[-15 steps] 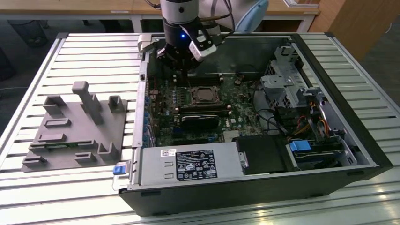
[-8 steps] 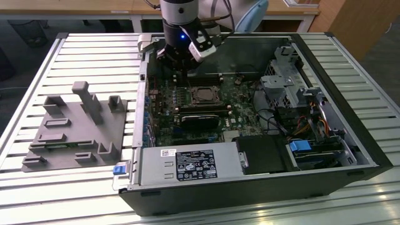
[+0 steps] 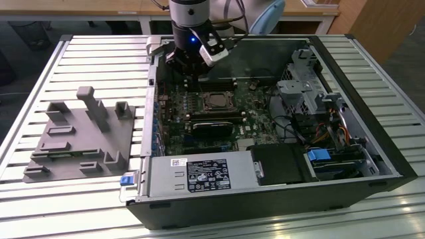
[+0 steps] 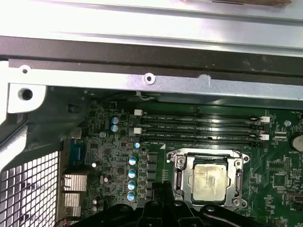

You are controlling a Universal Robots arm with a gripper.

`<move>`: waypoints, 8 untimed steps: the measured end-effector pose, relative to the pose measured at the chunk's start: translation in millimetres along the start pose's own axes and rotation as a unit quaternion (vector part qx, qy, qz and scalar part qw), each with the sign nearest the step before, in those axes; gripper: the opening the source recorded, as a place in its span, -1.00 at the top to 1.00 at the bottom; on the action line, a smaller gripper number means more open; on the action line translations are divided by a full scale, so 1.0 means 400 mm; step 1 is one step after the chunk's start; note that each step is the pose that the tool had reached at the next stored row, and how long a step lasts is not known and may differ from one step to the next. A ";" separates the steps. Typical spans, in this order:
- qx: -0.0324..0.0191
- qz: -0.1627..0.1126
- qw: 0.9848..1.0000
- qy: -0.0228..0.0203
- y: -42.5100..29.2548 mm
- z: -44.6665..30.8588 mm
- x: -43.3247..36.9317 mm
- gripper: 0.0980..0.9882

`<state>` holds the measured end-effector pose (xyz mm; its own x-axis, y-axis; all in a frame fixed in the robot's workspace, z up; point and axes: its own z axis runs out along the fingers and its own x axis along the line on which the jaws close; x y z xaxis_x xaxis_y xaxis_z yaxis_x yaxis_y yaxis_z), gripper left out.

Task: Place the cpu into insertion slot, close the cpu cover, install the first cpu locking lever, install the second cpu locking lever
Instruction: 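Install the first cpu locking lever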

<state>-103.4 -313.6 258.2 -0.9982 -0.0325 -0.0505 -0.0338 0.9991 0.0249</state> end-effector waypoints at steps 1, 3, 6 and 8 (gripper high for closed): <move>0.000 0.000 1.000 0.000 0.001 0.001 0.001 0.98; 0.000 0.000 1.000 0.000 0.001 0.003 0.003 0.98; 0.000 0.000 1.000 0.000 0.008 0.006 0.006 0.98; 0.000 0.000 1.000 0.000 0.017 0.008 0.008 0.98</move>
<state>-106.6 -306.9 254.9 -0.9982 -0.0325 -0.0504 -0.0338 0.9991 0.0248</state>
